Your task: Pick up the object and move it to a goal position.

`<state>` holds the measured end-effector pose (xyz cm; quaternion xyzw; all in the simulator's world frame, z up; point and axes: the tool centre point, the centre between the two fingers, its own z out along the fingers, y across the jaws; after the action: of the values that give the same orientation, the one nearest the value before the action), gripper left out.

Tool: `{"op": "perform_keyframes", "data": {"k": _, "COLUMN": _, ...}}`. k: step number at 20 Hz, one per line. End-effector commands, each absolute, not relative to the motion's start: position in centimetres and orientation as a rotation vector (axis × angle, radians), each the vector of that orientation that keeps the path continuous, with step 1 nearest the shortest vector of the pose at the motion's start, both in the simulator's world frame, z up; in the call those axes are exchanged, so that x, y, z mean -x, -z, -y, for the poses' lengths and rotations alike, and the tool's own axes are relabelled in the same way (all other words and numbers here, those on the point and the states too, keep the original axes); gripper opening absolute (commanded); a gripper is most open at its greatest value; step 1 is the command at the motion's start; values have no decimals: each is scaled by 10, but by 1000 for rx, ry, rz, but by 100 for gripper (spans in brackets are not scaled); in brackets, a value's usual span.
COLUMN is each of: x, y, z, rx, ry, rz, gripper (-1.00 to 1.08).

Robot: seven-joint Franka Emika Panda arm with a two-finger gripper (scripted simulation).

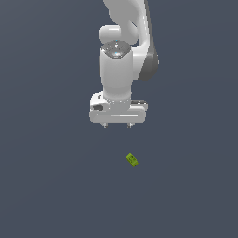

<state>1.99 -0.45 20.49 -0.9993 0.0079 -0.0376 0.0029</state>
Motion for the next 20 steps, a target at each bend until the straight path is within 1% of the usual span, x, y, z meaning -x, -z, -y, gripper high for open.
{"op": "perform_keyframes", "data": {"k": 1, "x": -20, "y": -205, "z": 5, "rx": 3133, "ry": 118, "rz": -25, "gripper": 100}}
{"op": "perform_keyframes", "data": {"k": 12, "x": -8, "y": -190, "z": -21, "rx": 3146, "ry": 52, "rz": 90, "gripper": 100}}
{"op": "perform_keyframes", "data": {"k": 20, "x": -16, "y": -183, "z": -23, "rx": 3145, "ry": 50, "rz": 156, "gripper": 100}}
